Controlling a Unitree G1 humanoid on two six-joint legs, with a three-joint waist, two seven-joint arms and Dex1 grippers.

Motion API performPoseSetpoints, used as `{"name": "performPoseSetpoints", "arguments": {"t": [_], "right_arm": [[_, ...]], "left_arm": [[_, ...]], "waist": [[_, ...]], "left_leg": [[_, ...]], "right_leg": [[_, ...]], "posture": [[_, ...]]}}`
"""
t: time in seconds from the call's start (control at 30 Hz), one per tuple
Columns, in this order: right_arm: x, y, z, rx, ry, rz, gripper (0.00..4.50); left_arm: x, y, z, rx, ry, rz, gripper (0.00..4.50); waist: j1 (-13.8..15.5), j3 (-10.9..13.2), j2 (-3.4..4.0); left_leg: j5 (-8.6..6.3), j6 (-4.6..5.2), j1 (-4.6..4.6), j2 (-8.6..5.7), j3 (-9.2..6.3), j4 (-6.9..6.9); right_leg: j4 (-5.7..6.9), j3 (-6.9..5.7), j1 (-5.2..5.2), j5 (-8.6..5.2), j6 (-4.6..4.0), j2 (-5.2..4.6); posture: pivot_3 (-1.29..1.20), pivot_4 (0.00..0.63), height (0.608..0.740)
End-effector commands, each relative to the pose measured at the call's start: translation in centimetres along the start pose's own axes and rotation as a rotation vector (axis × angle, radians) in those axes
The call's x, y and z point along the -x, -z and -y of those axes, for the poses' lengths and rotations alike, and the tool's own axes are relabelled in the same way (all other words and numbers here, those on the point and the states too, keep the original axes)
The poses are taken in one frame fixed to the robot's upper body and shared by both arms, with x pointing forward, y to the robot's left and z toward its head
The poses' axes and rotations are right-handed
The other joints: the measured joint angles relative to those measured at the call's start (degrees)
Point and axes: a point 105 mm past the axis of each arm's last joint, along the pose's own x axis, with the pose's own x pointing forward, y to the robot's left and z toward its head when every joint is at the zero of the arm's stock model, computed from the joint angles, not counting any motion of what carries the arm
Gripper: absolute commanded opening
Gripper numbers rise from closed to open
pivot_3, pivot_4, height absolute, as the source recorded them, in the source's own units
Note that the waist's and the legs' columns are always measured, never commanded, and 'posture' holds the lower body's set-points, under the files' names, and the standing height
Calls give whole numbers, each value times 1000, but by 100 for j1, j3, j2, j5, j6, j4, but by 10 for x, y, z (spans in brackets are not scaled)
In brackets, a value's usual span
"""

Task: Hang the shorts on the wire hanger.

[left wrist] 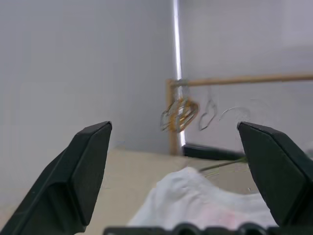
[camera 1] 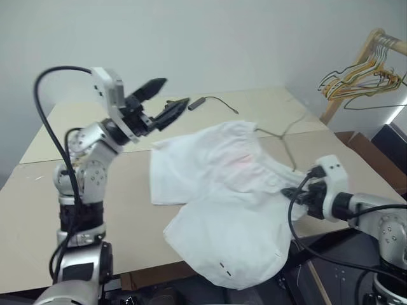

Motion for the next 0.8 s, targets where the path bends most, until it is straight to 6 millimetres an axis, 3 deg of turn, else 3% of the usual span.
{"name": "performPoseSetpoints", "arguments": {"t": [0.03, 0.13, 0.37, 0.57, 0.8], "right_arm": [[19, -14, 39, -76, 246, 84, 0], [26, -14, 59, -132, 353, 94, 0], [53, -28, 111, -300, 598, 146, 0], [75, -52, 138, -387, 731, 191, 0], [94, -82, 160, -541, 767, 230, 0]], "left_arm": [[-17, -13, 40, 47, 111, 54, 4492], [-26, -14, 55, 74, 160, 67, 4492], [-31, -14, 58, 125, 196, 39, 4492], [-30, -16, 57, 110, 187, 39, 4492], [-29, -15, 55, 105, 160, 38, 4492]], "waist": [[-43, -15, 23], [-163, -48, 73], [-505, -58, 105], [-644, -59, 106], [-678, -57, 109]], "left_leg": [[0, 0, 3, -3, 3, -1], [0, 0, 14, -8, 10, -5], [-2, 7, 103, -39, 10, -21], [-3, 8, 111, -45, 9, -24], [-6, 14, 113, -51, 13, -29]], "right_leg": [[0, 4, 0, 0, 0, 1], [-7, 15, 11, 0, 0, 14], [-33, 26, 111, -17, 17, 15], [-37, 33, 117, -28, 35, 13], [-47, 43, 120, -26, 35, 10]], "posture": [[-259, 0, 740], [-275, 0, 740], [-284, 0, 740], [-281, 0, 740], [-272, 0, 740]]}}
